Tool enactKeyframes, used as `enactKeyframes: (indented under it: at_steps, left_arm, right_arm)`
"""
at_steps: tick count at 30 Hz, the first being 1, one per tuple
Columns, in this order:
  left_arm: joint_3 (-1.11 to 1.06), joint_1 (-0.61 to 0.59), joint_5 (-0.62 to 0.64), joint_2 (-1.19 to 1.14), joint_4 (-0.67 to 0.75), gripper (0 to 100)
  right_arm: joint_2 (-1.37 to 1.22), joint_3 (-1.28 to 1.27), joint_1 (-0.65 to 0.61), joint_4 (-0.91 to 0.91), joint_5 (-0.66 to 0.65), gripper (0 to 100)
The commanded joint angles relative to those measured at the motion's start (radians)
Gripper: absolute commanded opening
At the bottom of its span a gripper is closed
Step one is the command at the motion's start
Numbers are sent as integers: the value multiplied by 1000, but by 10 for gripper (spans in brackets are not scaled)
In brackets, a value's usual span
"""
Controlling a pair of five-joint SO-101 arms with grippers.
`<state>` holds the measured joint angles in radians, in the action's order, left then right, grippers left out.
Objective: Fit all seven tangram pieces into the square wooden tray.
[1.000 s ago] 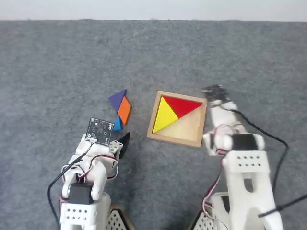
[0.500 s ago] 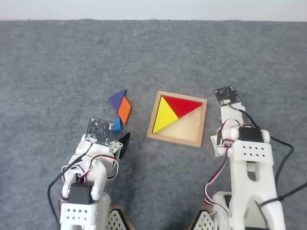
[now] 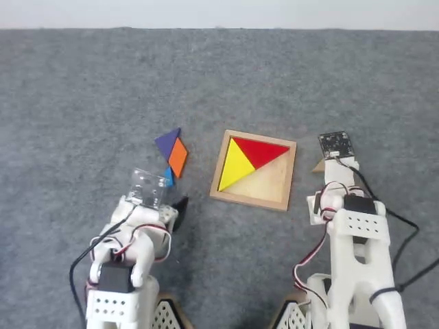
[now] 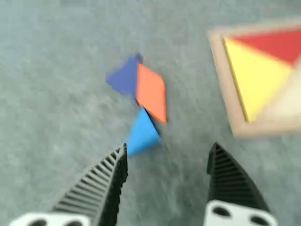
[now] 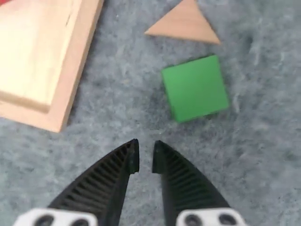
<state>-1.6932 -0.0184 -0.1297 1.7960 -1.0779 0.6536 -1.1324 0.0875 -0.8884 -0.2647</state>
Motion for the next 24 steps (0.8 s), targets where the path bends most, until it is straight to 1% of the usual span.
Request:
enactKeyframes:
  at_steps: [1,2,3,6,7,8,11,13,15,17,21,24]
  left_arm:
    - [15,83,-8,20,-98,271]
    - [13,95,-14,20,-80,271]
    - [13,84,-46,20,-80,271]
    - [64,-21,-247,20,-54,271]
    - [94,-48,-301,20,-44,269]
    - [131,-63,-327,15,-43,269]
    - [269,-81,-313,-15,-51,269]
    - [381,-95,-299,-104,-49,269]
    - [509,-95,-299,-267,-52,269]
    - [657,-94,-292,-502,-78,269]
    - [1013,-63,-270,-1026,-209,267]
    - [1241,-8,-196,-1338,-265,247]
  right_arm:
    - [1,-29,13,82,11,45]
    - [1,-32,16,93,11,43]
    - [1,-35,18,97,9,41]
    - [1,-71,12,127,3,41]
    - [1,-78,13,136,2,41]
    - [1,-86,19,143,2,41]
    - [1,-89,16,147,2,41]
    - [-5,-89,13,154,3,41]
    - [-8,-100,15,174,3,42]
    - [1,-120,13,193,3,42]
    - [1,-123,13,197,3,43]
    - [1,-123,13,197,3,43]
